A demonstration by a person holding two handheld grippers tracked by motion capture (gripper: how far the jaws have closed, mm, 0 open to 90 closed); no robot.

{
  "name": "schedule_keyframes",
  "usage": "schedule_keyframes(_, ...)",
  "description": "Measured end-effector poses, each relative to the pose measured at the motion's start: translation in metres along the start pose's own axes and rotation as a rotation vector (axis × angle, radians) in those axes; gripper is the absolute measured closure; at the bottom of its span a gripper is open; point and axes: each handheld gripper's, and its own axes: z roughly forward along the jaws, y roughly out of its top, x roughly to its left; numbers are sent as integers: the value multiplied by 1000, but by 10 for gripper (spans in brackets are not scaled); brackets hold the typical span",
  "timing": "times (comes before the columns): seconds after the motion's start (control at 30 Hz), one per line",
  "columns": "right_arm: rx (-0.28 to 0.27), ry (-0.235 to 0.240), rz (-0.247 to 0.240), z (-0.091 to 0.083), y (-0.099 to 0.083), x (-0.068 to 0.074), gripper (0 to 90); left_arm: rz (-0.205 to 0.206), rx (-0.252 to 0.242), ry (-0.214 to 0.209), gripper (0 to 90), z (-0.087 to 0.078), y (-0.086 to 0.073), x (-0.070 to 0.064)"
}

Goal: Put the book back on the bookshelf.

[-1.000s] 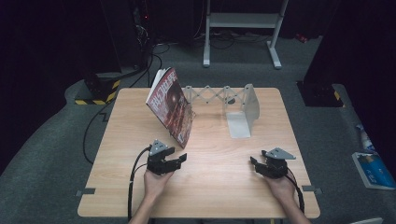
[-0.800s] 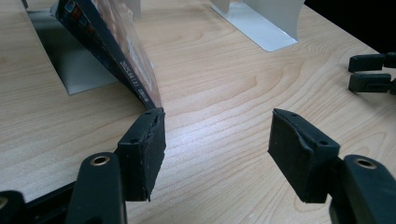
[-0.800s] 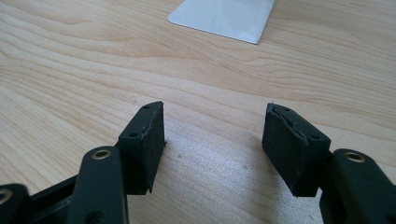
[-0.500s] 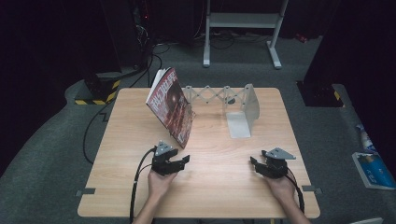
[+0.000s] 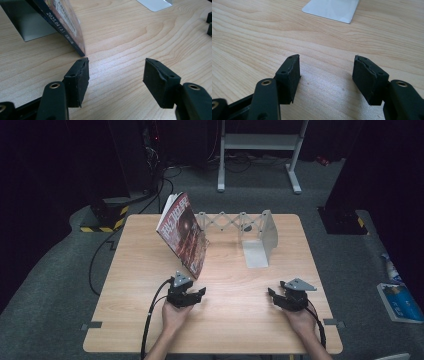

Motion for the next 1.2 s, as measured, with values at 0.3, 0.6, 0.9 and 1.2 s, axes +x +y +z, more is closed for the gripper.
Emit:
schedule_keyframes(0.3,0,1,0,0,0,0,391,19,5,32,378,6,-1,-2)
schedule_keyframes(0.6,0,0,-1,0,0,0,391,22,16,50,379,12,-2,-3)
schedule_keyframes(0.9,0,0,0,0,0,0,392,31,18,78,380,17,-5,-4)
schedule_keyframes(1.2,0,-1,0,0,0,0,390,85,16,115,372,18,-8,-9)
